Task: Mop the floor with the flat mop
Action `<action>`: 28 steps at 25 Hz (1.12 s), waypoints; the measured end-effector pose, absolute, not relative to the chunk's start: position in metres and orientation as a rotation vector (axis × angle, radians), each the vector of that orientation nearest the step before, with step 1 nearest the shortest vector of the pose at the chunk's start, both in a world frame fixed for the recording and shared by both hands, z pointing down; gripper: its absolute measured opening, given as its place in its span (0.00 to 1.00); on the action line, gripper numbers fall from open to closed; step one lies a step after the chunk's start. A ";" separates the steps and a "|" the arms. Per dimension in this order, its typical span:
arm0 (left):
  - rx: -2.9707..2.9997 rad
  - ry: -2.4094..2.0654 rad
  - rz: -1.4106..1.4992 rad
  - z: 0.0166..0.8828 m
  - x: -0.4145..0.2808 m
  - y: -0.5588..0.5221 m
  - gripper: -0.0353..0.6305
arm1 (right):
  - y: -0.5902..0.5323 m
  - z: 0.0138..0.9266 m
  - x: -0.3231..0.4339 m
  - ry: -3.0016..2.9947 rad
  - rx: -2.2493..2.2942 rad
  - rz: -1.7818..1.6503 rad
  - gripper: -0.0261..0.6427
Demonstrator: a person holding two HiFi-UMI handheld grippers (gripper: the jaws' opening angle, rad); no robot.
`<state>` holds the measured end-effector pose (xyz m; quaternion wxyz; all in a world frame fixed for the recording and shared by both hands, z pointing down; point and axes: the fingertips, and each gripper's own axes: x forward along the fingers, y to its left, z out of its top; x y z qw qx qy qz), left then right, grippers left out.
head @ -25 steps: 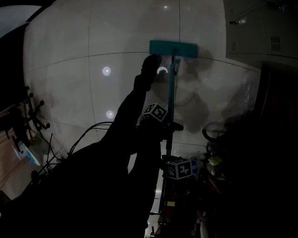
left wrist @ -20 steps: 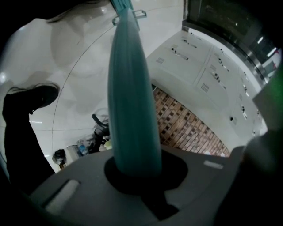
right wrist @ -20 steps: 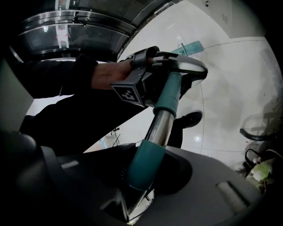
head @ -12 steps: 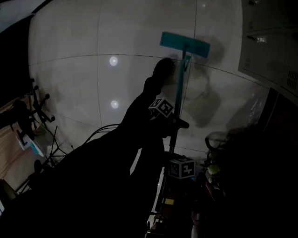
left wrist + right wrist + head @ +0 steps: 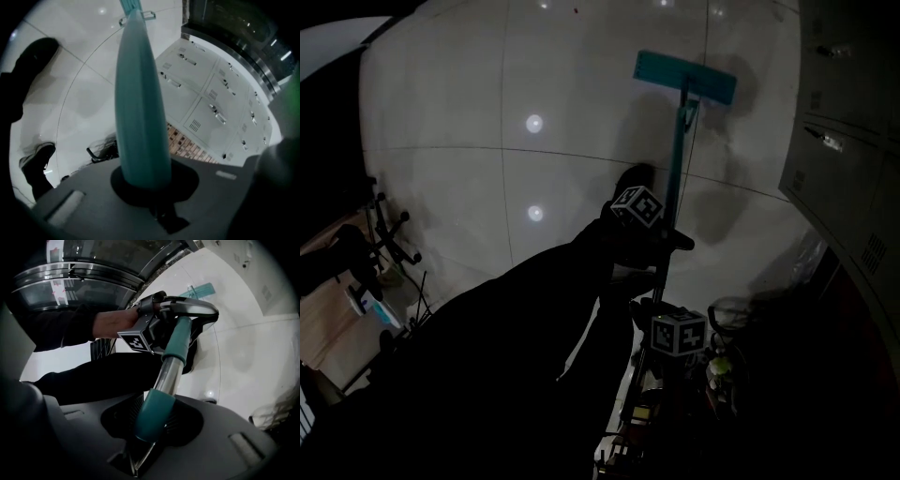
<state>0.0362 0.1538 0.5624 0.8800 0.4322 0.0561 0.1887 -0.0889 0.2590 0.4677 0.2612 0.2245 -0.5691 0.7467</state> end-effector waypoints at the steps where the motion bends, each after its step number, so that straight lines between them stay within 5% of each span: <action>1: 0.907 0.119 0.394 0.564 0.038 0.136 0.09 | 0.241 0.470 -0.088 -1.543 0.614 2.018 0.21; 16: 1.068 0.042 0.273 0.577 0.070 -0.102 0.09 | 0.022 0.499 -0.056 -1.640 0.675 1.896 0.21; 28: 1.108 0.024 0.291 0.558 0.060 -0.001 0.09 | 0.137 0.491 -0.052 -1.658 0.650 1.759 0.21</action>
